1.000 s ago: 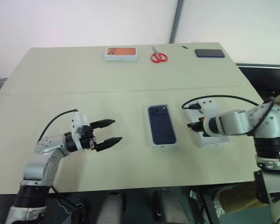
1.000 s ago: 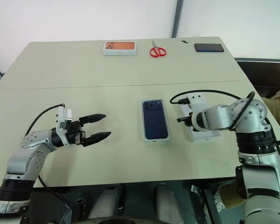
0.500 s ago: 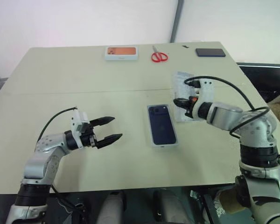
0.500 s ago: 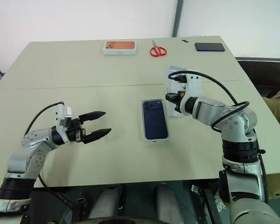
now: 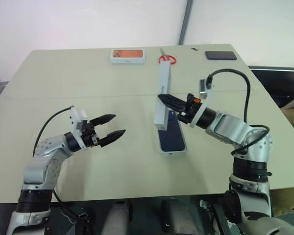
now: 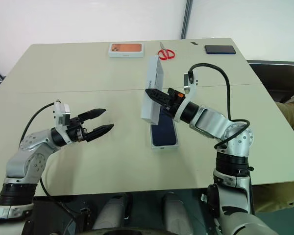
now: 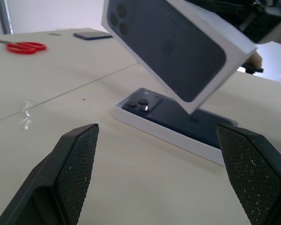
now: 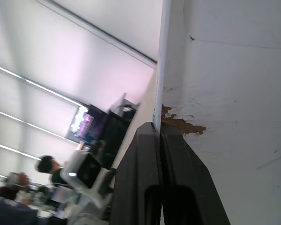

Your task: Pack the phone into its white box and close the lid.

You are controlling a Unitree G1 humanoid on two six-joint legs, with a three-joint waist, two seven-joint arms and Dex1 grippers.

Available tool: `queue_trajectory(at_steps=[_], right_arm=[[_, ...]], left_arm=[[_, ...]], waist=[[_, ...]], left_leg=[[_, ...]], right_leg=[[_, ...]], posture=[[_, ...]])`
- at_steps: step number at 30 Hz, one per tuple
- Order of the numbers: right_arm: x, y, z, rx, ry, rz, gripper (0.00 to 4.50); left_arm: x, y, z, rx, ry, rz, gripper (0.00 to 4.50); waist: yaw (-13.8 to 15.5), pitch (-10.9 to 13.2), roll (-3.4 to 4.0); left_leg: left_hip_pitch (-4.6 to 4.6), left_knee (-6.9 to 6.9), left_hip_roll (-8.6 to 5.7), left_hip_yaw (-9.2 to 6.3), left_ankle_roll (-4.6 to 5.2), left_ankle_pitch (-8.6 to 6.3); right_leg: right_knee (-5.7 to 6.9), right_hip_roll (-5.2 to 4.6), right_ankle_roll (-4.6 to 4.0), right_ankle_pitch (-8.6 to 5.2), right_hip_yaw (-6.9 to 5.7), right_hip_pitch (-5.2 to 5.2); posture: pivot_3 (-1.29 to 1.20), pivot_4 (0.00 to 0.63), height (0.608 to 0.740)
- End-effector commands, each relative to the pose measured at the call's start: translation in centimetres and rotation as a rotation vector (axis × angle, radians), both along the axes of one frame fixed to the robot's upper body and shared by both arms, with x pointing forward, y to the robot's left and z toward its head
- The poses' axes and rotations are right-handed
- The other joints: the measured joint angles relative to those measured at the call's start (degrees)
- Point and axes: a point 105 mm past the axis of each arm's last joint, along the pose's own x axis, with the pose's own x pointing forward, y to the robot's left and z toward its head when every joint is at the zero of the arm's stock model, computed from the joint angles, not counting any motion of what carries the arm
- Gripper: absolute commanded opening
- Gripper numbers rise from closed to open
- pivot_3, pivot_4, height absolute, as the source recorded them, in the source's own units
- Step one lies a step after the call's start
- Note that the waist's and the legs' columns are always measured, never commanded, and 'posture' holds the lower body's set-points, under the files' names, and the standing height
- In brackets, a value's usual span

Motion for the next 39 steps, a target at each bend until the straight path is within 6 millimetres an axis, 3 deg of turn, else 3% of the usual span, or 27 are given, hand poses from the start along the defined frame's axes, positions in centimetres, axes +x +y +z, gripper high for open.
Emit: queue_trajectory(at_steps=[1, 8, 10, 15, 19, 22, 29, 32, 35, 39], right_arm=[[-1.2, 1.7, 0.4, 0.088, 0.022, 0.105, 0.03], [-2.5, 4.4, -1.8, 0.087, 0.085, 0.224, 0.03], [-2.7, 4.5, -3.2, 0.041, 0.103, 0.236, 0.03], [-2.9, 4.5, -4.4, 0.017, 0.138, 0.283, 0.03], [-2.0, 4.0, -5.8, -0.006, 0.171, 0.245, 0.03], [-1.7, 3.7, -6.0, 0.002, 0.179, 0.238, 0.0], [-0.7, 2.4, -6.4, 0.002, 0.204, 0.194, 0.0], [-0.4, 1.9, -6.5, -0.003, 0.205, 0.18, 0.0], [0.0, 1.4, -6.7, -0.028, 0.199, 0.154, 0.91], [0.0, 0.5, -5.9, -0.078, 0.131, 0.146, 2.85]], left_arm=[[0.5, 0.6, 1.5, -0.044, -0.033, 0.047, 4.18], [0.6, 0.6, 1.6, -0.068, -0.02, 0.077, 4.18], [0.5, 0.6, 1.6, -0.073, -0.013, 0.077, 4.18], [0.1, 0.1, 0.8, -0.069, 0.012, 0.07, 4.18], [-0.4, -0.4, 0.1, -0.074, 0.036, 0.05, 4.18], [-0.7, -1.0, -0.4, -0.086, 0.065, 0.021, 3.37], [-0.3, -2.9, -1.8, -0.088, 0.081, 0.009, 0.04], [0.3, -3.7, -2.3, -0.079, 0.071, 0.025, 0.04], [0.7, -4.4, -2.4, -0.093, 0.069, 0.019, 0.0], [1.2, -5.3, -2.5, -0.109, 0.068, 0.009, 0.0]], waist=[[-0.1, 0.0, 0.0], [0.0, 0.0, 0.01], [0.0, 0.0, 0.0], [0.0, 0.0, 0.0], [0.0, 0.0, 0.0], [0.0, 0.0, 0.0], [0.1, 0.0, 0.0], [0.3, 0.0, -0.01], [0.2, 0.0, -0.01], [0.2, 0.0, 0.0]], left_leg=[[0.0, 0.0, 0.0, 0.0, 0.0, 0.0], [0.0, -0.03, 0.01, 0.0, 0.0, 0.0], [0.0, 0.0, 0.01, 0.0, 0.0, 0.0], [0.0, 0.01, 0.0, 0.03, 0.0, 0.0], [0.0, 0.0, 0.01, 0.02, 0.0, 0.0], [0.0, 0.0, 0.0, 0.02, 0.0, 0.0], [0.0, 0.01, 0.0, 0.03, 0.0, 0.0], [0.0, 0.04, -0.03, 0.04, 0.0, 0.0], [0.0, 0.04, -0.05, 0.03, 0.0, 0.0], [0.0, 0.04, -0.03, 0.03, 0.0, 0.0]], right_leg=[[0.0, 0.01, 0.0, 0.0, 0.0, 0.0], [0.0, 0.04, 0.01, 0.01, 0.0, -0.03], [0.01, 0.04, 0.0, 0.01, 0.0, -0.02], [-0.01, 0.03, -0.02, 0.0, 0.03, -0.01], [-0.01, 0.05, -0.04, 0.0, 0.02, -0.02], [-0.01, 0.07, -0.05, 0.01, 0.02, -0.03], [-0.01, 0.08, -0.04, 0.02, 0.03, -0.02], [-0.02, 0.08, -0.04, 0.02, 0.03, 0.0], [-0.02, 0.11, -0.04, 0.02, 0.03, 0.0], [-0.02, 0.18, -0.03, 0.03, 0.03, 0.0]], posture=[[0.0, 0.15, 0.74], [0.0, 0.15, 0.74], [0.0, 0.15, 0.74], [0.0, 0.15, 0.74], [0.0, 0.15, 0.74], [0.0, 0.15, 0.74], [0.0, 0.15, 0.74], [0.0, 0.15, 0.74], [0.0, 0.15, 0.74], [0.0, 0.15, 0.74]])
